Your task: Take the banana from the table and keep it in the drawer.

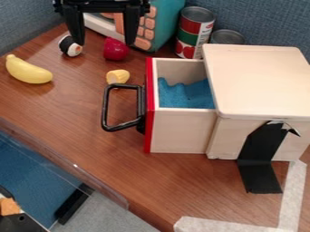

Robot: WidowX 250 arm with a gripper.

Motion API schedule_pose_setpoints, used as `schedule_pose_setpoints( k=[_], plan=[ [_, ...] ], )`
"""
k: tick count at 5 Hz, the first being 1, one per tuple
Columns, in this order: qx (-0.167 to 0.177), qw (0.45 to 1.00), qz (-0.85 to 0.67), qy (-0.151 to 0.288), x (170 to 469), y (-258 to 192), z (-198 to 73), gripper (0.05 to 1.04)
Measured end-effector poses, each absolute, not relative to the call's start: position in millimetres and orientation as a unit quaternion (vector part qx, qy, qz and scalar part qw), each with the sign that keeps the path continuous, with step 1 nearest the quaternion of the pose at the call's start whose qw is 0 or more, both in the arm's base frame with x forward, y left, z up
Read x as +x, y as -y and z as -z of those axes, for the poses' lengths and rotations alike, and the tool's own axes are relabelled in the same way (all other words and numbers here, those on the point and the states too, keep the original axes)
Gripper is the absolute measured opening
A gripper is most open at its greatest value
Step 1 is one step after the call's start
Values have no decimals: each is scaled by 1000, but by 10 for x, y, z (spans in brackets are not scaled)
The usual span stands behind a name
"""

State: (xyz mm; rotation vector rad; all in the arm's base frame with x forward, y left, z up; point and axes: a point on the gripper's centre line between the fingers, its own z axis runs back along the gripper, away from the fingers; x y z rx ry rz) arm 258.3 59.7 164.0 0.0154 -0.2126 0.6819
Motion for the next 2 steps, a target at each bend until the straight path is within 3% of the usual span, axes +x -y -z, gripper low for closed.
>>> schedule_pose_setpoints(
  k=[1, 2],
  plan=[
    [6, 937, -335, 93, 2586, -593, -1578, 999],
    [-4, 907, -412, 84, 2587, -989, -1454, 999]
  ],
)
